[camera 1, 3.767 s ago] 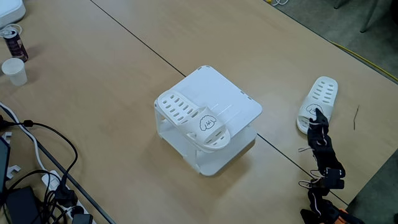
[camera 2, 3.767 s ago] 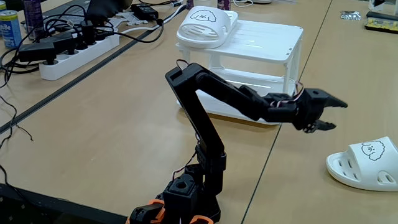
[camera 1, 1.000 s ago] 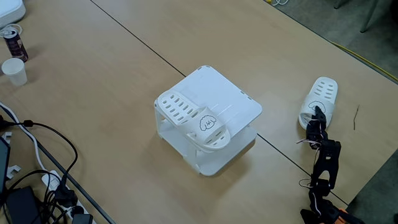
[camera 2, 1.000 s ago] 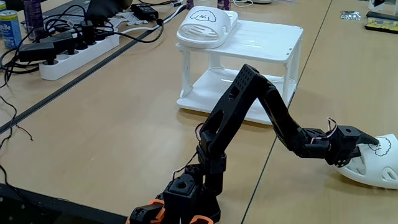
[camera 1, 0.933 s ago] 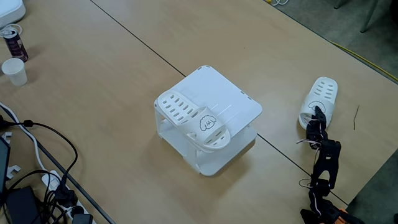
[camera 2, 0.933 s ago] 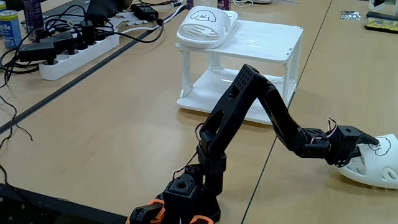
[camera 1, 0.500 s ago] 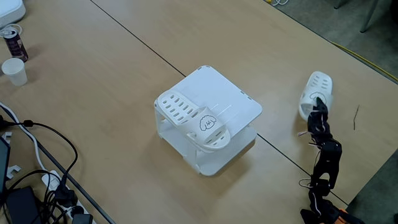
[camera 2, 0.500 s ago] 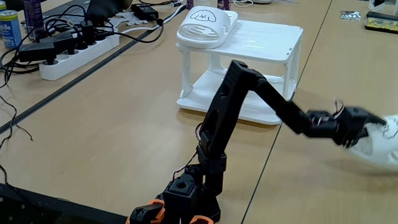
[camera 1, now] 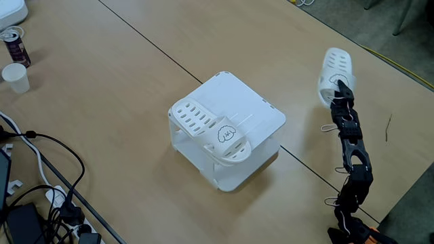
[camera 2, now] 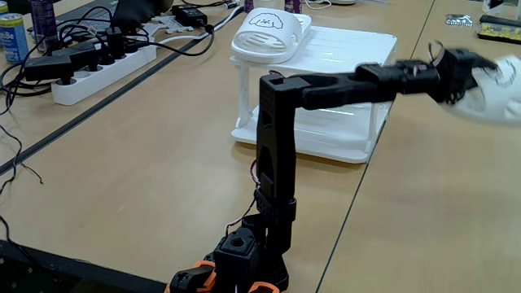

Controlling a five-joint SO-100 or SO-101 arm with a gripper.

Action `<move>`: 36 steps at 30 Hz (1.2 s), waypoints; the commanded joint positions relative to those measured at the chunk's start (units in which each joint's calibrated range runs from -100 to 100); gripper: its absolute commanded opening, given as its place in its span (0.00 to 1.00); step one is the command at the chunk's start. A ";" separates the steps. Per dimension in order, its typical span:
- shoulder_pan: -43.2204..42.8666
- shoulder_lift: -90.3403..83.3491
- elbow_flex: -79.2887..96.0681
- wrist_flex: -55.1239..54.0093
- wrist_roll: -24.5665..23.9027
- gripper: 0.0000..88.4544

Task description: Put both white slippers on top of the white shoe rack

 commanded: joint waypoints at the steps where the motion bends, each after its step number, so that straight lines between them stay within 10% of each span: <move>1: -4.83 -9.84 -8.84 3.55 0.42 0.01; 36: -34.85 -10.43 -9.56 5.54 0.42 0.01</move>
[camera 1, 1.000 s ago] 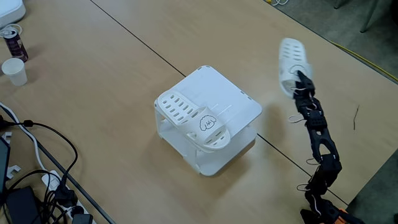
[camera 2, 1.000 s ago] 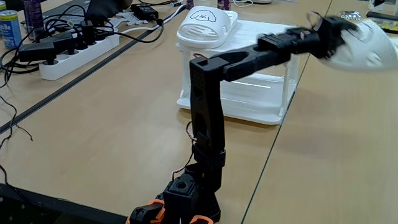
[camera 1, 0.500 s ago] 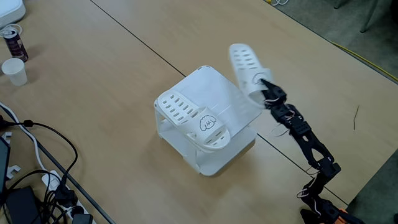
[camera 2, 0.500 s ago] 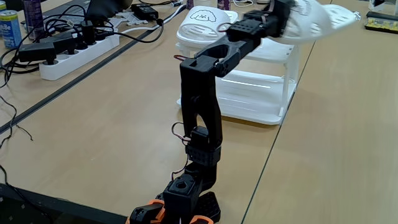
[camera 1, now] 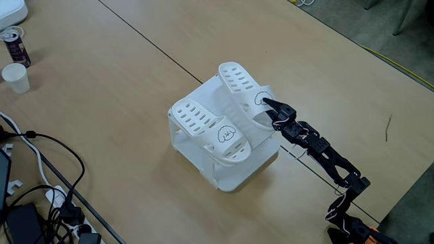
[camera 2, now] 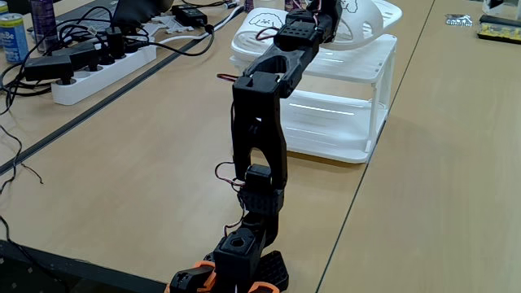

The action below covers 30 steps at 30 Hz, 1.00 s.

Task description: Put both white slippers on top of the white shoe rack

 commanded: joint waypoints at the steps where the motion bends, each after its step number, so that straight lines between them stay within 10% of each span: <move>1: -0.17 -2.92 -6.24 -0.13 0.42 0.01; 30: -3.46 0.19 -5.88 -0.21 0.42 0.06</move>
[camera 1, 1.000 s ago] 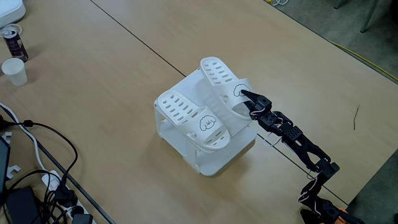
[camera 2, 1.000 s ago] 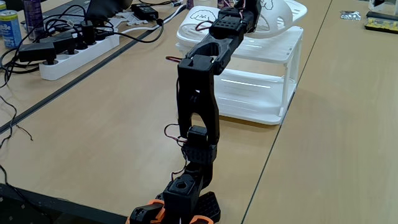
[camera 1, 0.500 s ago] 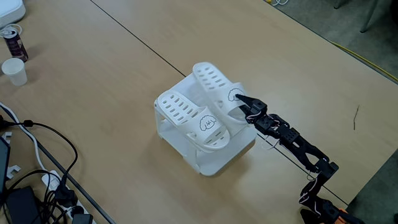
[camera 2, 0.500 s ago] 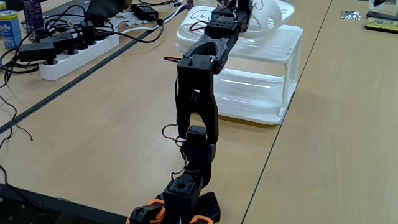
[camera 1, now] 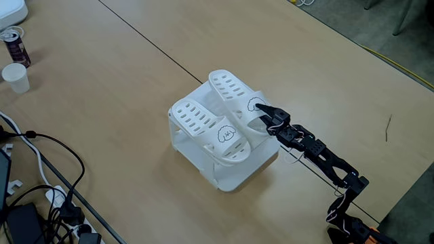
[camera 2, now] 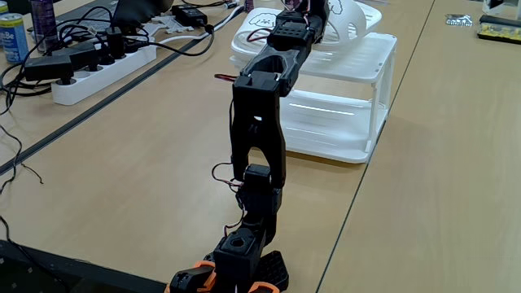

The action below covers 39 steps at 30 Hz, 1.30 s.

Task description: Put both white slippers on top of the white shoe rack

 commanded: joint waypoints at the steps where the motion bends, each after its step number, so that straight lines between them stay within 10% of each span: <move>1: 0.06 -0.80 -5.88 -0.21 0.42 0.09; 7: 0.06 -0.80 -5.70 -0.21 0.42 0.22; 39: 1.96 -12.41 12.07 -0.13 0.42 0.22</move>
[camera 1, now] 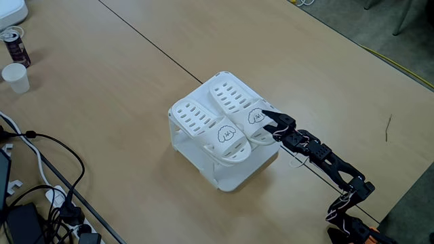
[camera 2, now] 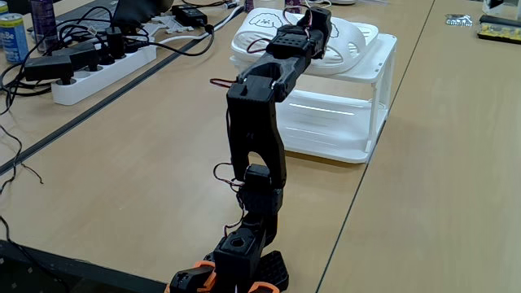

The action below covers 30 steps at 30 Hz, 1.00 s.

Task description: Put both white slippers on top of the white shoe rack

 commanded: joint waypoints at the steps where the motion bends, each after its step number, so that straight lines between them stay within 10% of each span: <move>1: 0.23 -5.15 -1.13 -0.13 0.42 0.22; 21: 0.23 -26.95 21.78 -0.13 0.42 0.21; 30: -0.27 -37.63 35.85 -0.13 0.42 0.01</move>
